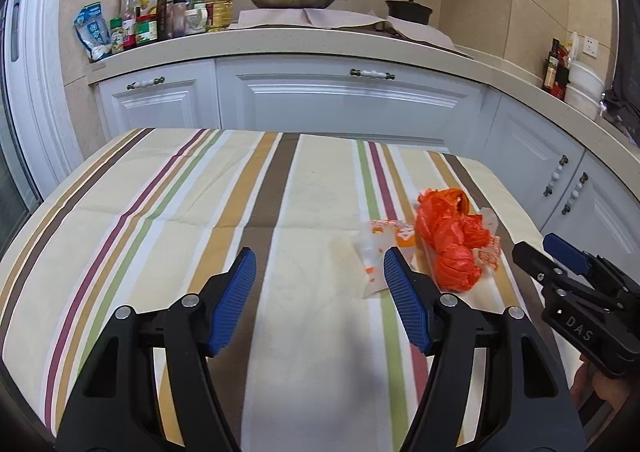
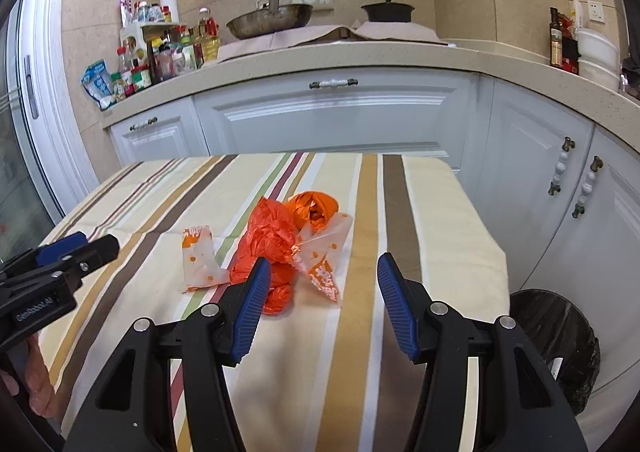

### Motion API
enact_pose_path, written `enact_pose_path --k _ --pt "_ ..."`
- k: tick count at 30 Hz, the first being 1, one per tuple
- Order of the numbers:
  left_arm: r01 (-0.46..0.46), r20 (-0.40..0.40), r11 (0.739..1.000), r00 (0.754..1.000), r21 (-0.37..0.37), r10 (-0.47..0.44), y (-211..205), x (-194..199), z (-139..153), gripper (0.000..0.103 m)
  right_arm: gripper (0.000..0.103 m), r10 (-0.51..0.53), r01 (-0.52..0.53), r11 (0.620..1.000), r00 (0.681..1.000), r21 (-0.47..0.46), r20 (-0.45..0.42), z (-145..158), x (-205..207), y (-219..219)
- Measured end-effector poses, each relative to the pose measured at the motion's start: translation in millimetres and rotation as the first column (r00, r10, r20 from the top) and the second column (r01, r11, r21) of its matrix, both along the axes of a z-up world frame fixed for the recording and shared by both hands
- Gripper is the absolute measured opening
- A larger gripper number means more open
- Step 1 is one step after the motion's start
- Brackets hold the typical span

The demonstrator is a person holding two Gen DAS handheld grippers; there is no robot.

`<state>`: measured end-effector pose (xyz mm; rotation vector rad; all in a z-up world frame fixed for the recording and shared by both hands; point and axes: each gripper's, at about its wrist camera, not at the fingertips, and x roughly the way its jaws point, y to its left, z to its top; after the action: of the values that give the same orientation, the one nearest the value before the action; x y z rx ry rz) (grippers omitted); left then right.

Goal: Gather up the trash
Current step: 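Grasp the clear bag with orange dots with the right gripper, then grasp the small clear bag with orange print with the left gripper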

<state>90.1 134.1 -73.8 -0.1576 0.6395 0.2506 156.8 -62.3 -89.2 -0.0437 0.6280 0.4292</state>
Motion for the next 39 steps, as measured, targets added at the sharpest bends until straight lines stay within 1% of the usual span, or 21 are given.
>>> enact_pose_path --k 4,11,13,15,16,17,21,26,29,36,37,38,39 --pt "-0.012 -0.002 1.0 1.0 -0.015 0.012 11 -1 -4 0.065 0.053 -0.015 0.014 0.999 0.999 -0.031 -0.037 -8 9 8" --pt "-0.021 -0.013 0.999 1.0 -0.05 0.02 23 0 -10 0.065 0.044 -0.046 0.038 0.996 0.994 -0.079 -0.096 -15 27 21" --pt "-0.018 -0.013 0.998 1.0 -0.055 0.017 23 0 -11 0.065 0.037 -0.036 0.027 0.996 0.992 -0.081 -0.122 -18 30 24" --pt "-0.015 -0.014 0.998 1.0 -0.059 0.014 23 0 -12 0.065 0.027 -0.027 0.016 0.997 0.991 -0.079 -0.133 -19 32 26" --pt "-0.014 -0.015 0.998 1.0 -0.061 0.013 23 1 -12 0.065 0.023 -0.023 0.012 0.997 0.99 -0.079 -0.136 -20 32 27" --pt "-0.013 -0.015 0.998 1.0 -0.064 0.012 23 1 -13 0.066 0.016 -0.015 0.004 0.997 0.99 -0.08 -0.138 -20 31 27" --pt "-0.005 -0.018 0.997 1.0 -0.076 0.004 18 4 -14 0.067 0.015 0.001 -0.012 0.996 0.992 -0.088 -0.128 -18 26 29" --pt "0.037 -0.015 0.997 0.999 -0.066 -0.038 0 8 -13 0.067 0.015 -0.008 0.002 0.998 0.994 -0.065 -0.104 -13 20 19" --pt "0.065 -0.012 0.996 0.998 -0.063 -0.065 -11 12 -12 0.073 0.015 -0.023 0.019 0.999 0.996 -0.045 -0.085 -6 14 5" --pt "0.084 -0.018 0.995 0.996 -0.043 -0.085 -34 39 -16 0.073 0.015 -0.065 0.064 0.998 0.997 -0.013 -0.049 4 4 -27" --pt "0.083 -0.021 0.996 0.996 -0.037 -0.083 -36 42 -17 0.072 0.015 -0.071 0.07 0.997 0.996 -0.009 -0.047 5 3 -31" --pt "0.081 -0.026 0.996 0.996 -0.033 -0.082 -38 45 -18 0.069 0.015 -0.075 0.074 0.997 0.996 -0.007 -0.045 5 2 -35" --pt "0.081 -0.031 0.996 0.996 -0.032 -0.082 -38 48 -20 0.061 0.015 -0.082 0.082 0.997 0.996 -0.001 -0.044 5 2 -41"
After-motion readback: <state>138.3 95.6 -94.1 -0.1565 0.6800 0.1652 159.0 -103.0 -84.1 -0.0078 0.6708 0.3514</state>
